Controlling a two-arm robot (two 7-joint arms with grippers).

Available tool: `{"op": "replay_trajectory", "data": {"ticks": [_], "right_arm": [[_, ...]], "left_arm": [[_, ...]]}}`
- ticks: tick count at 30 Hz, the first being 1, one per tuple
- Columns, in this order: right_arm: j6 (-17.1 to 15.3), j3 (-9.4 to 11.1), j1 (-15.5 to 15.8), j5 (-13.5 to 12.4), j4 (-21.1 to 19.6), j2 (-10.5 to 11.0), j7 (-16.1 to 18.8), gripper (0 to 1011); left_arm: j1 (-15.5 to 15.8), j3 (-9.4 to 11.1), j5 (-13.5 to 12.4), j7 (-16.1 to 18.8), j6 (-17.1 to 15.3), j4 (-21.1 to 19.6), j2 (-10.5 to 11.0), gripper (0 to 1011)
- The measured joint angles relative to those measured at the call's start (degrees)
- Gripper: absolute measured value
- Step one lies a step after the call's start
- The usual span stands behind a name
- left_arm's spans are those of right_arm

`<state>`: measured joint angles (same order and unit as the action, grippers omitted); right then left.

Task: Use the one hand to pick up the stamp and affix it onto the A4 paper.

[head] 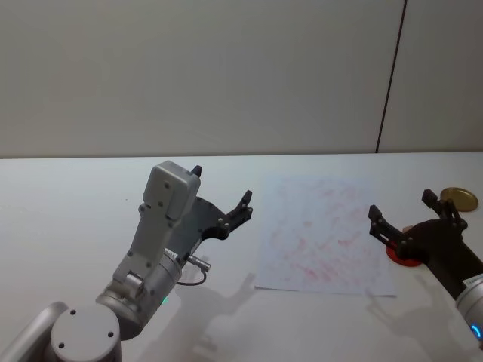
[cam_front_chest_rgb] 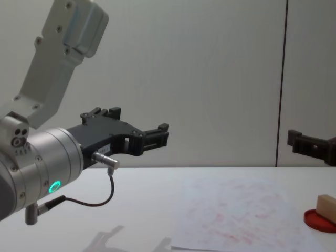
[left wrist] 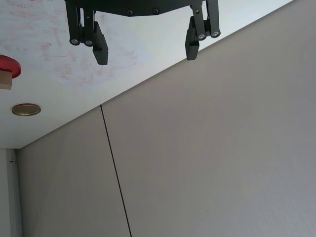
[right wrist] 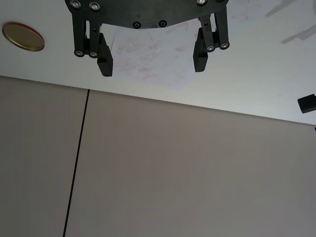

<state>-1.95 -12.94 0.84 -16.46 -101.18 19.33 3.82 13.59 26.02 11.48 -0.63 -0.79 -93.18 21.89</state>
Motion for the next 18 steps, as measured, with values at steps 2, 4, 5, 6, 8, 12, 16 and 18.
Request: {"op": "replay_trajectory", "data": {"ticks": [2,4,5,6,8,12,16,18], "right_arm": [[0.00,0.00,0.00,0.00,-0.01,0.00,0.00,1001],[0.00,0.00,0.00,0.00,-0.03,0.00,0.00,1001],[0.00,0.00,0.00,0.00,-0.04,0.00,0.00,1001],[0.00,0.00,0.00,0.00,-0.05,0.00,0.00,1001],[0.00,0.00,0.00,0.00,-0.05,0.00,0.00,1001],[0.00,0.00,0.00,0.00,-0.05,0.00,0.00,1001],[0.00,0.00,0.00,0.00,-0.05,0.00,0.00,1001],[0.00,0.00,0.00,0.00,-0.05,0.00,0.00,1001]], "left_arm": [[0.00,0.00,0.00,0.00,0.00,0.00,0.00,993],[0.00,0.00,0.00,0.00,0.00,0.00,0.00,993],[0.00,0.00,0.00,0.00,0.00,0.00,0.00,993],[0.00,0.00,0.00,0.00,0.00,0.00,0.00,993],[0.00,0.00,0.00,0.00,0.00,0.00,0.00,993],[0.00,0.00,0.00,0.00,0.00,0.00,0.00,993],[0.00,0.00,0.00,0.00,0.00,0.00,0.00,993],[0.00,0.00,0.00,0.00,0.00,0.00,0.00,993]]}}
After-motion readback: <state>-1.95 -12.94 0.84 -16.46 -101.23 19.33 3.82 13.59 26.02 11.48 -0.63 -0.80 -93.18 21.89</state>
